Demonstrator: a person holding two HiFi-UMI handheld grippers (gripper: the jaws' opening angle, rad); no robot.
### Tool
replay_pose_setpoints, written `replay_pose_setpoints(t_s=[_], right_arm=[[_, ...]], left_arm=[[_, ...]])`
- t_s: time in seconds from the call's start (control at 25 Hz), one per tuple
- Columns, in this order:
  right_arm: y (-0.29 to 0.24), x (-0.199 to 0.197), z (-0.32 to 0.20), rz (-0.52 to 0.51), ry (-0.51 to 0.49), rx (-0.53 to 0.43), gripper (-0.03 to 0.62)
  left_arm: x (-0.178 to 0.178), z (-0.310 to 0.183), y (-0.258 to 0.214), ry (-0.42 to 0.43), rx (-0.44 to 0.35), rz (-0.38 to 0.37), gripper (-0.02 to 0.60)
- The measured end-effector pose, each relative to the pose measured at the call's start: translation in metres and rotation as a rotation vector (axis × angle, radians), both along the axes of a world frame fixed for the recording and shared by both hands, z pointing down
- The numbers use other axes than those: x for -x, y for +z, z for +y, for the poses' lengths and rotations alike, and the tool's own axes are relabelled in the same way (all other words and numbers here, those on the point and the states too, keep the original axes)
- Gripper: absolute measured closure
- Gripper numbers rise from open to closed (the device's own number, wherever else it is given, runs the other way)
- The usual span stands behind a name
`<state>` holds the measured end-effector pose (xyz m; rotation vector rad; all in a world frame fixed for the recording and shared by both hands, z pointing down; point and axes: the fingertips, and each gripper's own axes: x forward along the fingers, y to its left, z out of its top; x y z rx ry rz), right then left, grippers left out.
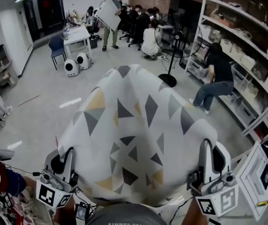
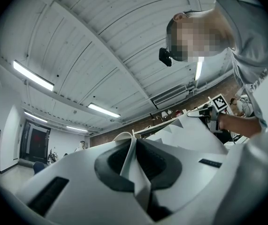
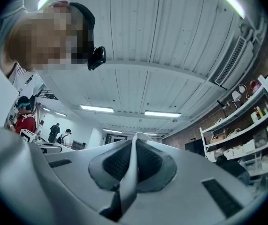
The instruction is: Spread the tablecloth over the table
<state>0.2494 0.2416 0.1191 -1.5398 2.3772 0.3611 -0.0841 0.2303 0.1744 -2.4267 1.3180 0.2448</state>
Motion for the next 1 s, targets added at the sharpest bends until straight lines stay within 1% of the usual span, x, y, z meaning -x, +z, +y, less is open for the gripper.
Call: replay_pose_setpoints(t_s=[0.28,0.44,0.52,0.68,0.76,1.0], right_arm=[[0.007,-0.015,-0.019,0.013,0.056,0.012,0.572],[0.019,-0.008,-0.029,0.025,0.088,0.000,0.571],[0.015,-0.007,-0.041,0.026,0.098,-0.002,0.571],[-0.006,-0.006,-0.071,0.030,0.113,0.000,0.571],[-0.010,0.000,-0.082,0.033,0.124,0.001,0.571],[-0.021,0.039,-0.116,0.058,0.156,-0.004,0.569]], left_arm=[[-0.019,-0.040,0.013,0.058,0.014,0.013,0.575],[-0.014,-0.061,0.031,0.089,0.001,0.026,0.575],[-0.013,-0.076,0.028,0.100,0.002,0.027,0.575],[-0.015,-0.112,0.009,0.117,0.005,0.028,0.575],[-0.007,-0.126,0.007,0.125,0.005,0.033,0.575],[0.032,-0.167,0.003,0.151,0.000,0.060,0.575]])
